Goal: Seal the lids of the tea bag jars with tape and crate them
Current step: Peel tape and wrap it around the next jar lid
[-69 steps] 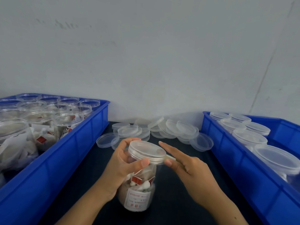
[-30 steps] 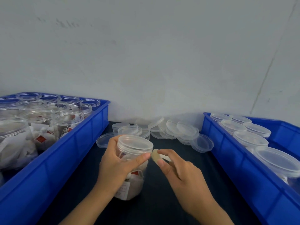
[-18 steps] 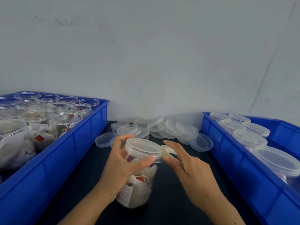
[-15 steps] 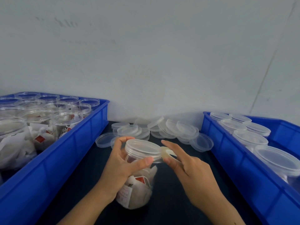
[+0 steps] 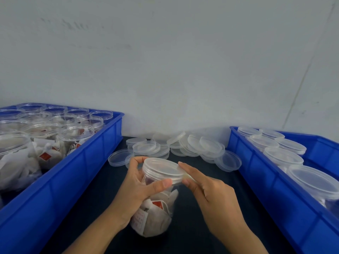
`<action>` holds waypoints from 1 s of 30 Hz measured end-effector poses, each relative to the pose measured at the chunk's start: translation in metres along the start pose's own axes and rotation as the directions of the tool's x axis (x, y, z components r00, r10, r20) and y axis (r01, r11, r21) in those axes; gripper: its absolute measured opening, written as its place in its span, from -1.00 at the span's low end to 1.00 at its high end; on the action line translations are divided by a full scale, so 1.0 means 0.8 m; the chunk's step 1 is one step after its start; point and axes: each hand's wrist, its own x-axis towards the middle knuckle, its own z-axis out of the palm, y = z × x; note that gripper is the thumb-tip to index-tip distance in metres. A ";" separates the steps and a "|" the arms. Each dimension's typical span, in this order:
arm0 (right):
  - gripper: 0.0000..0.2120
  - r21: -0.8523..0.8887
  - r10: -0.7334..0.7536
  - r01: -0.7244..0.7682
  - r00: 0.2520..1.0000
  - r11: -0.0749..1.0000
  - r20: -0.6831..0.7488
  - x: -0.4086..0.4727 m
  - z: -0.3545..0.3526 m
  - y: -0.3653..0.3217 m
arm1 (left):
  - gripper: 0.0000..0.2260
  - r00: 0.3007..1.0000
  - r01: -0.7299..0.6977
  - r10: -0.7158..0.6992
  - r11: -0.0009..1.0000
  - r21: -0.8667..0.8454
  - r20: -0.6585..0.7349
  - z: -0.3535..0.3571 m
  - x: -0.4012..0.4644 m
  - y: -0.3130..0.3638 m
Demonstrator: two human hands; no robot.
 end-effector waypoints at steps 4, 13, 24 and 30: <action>-0.33 0.017 0.031 -0.031 0.999 0.999 -0.016 -0.001 0.008 -0.003 | -0.09 0.998 -0.055 0.058 0.995 0.083 -0.031 0.006 -0.004 0.001; -0.48 0.062 0.009 -0.003 0.997 0.998 -0.083 -0.004 0.017 -0.007 | -0.22 0.916 -0.150 0.349 0.757 0.636 -0.200 0.031 -0.022 0.003; -0.51 0.156 -0.093 0.100 0.994 0.983 -0.051 -0.004 0.017 -0.010 | -0.32 0.929 -0.107 0.246 0.895 0.433 -0.278 0.022 -0.014 0.004; -0.37 0.591 0.154 -0.310 0.942 0.745 0.300 -0.001 0.020 -0.006 | -0.32 0.918 -0.092 0.273 0.853 0.513 -0.289 0.017 -0.010 0.006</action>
